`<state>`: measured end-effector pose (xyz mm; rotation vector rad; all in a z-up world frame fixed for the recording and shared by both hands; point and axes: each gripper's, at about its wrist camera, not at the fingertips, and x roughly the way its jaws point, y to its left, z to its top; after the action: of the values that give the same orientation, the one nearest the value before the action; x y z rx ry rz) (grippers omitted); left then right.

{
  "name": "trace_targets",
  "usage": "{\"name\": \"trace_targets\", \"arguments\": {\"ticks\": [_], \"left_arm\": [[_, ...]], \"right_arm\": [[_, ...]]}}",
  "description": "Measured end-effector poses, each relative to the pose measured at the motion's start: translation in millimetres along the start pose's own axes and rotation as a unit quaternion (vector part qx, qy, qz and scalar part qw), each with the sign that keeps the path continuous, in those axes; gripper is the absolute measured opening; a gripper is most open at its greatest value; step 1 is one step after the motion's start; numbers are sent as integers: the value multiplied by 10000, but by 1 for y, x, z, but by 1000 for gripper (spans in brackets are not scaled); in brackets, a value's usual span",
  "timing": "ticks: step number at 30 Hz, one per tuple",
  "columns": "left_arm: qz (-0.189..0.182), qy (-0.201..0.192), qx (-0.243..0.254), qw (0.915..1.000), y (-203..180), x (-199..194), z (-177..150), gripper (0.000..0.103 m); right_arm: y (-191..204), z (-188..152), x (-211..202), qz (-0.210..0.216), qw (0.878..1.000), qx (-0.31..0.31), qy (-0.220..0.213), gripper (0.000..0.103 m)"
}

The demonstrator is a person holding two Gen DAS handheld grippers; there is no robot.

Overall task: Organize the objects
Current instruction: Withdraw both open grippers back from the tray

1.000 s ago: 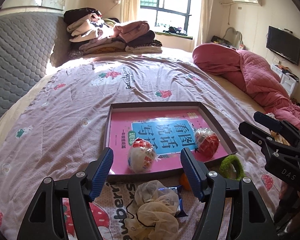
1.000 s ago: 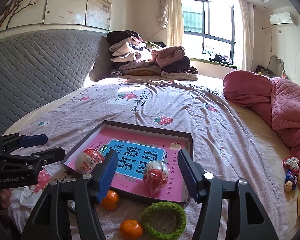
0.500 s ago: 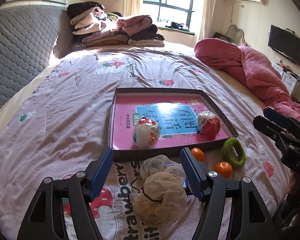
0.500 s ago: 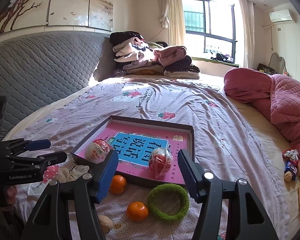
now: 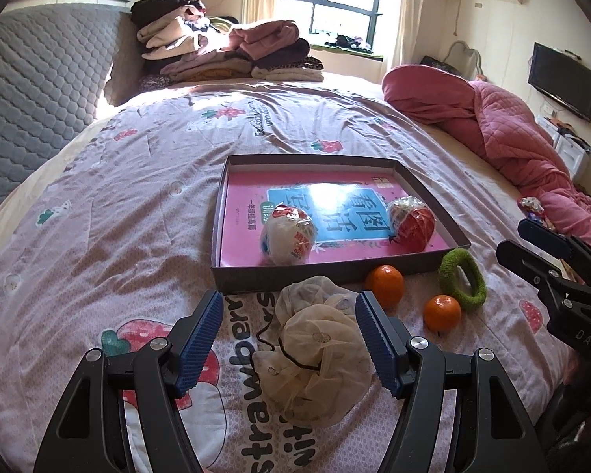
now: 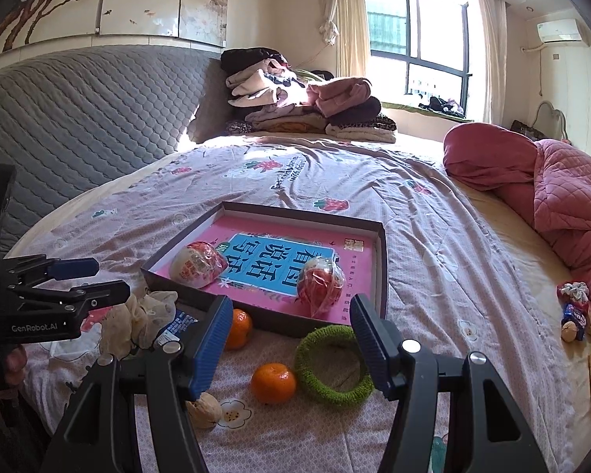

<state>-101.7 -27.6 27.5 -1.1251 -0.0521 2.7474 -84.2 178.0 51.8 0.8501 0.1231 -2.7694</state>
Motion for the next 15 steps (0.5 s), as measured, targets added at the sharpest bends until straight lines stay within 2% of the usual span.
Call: {"name": "trace_targets", "arguments": {"ticks": [15], "left_arm": [[-81, 182, 115, 9997, -7, 3, -15, 71]], "right_arm": [[-11, -17, 8, -103, 9994, 108, 317, 61]]}}
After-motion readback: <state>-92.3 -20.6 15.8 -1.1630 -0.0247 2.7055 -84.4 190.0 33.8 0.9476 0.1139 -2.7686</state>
